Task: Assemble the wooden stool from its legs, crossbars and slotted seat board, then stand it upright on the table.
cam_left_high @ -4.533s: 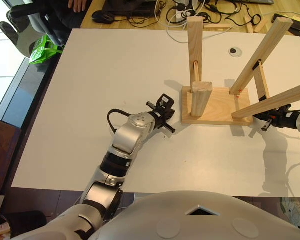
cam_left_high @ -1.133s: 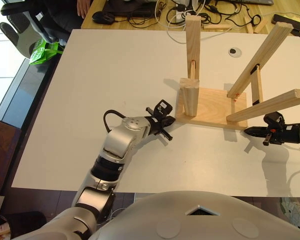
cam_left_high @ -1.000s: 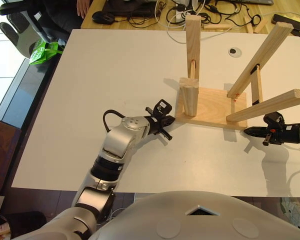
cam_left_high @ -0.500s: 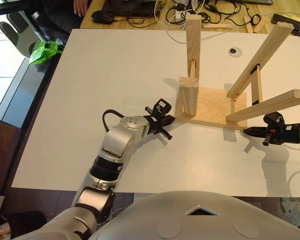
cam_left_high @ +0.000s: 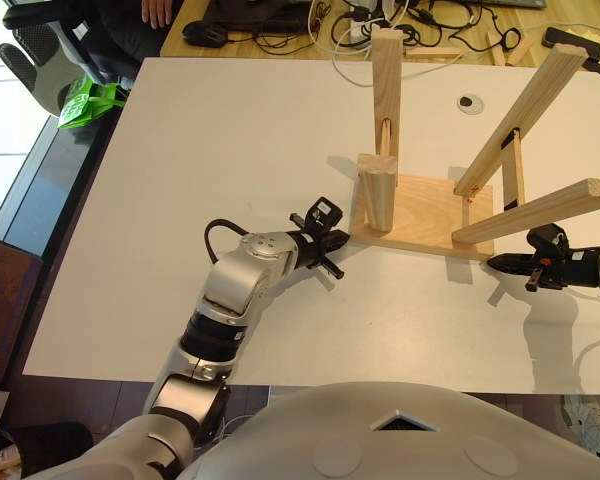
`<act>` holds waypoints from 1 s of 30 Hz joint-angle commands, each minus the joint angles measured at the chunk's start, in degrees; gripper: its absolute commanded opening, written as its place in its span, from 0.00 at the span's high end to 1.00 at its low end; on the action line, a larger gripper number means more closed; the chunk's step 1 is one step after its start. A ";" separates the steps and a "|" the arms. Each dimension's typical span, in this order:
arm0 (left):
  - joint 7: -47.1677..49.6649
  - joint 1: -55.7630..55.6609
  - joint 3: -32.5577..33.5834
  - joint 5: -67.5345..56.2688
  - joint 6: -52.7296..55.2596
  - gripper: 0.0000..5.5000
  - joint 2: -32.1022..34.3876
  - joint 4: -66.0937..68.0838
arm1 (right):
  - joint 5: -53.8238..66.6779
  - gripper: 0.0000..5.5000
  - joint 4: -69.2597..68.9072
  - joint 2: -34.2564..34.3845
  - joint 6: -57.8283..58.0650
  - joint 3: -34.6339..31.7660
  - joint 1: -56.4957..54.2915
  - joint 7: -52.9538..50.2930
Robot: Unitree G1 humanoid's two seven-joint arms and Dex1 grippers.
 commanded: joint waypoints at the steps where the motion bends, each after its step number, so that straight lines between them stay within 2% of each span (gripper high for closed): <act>1: -1.59 -0.62 -0.86 -2.55 -0.04 0.99 -1.83 -1.22 | 1.62 1.00 -0.62 1.56 -0.29 0.92 -0.32 1.35; 30: -2.30 -1.14 0.19 -3.55 0.23 0.99 -1.31 -1.36 | 2.52 1.00 -2.65 2.26 1.74 0.53 -0.32 1.38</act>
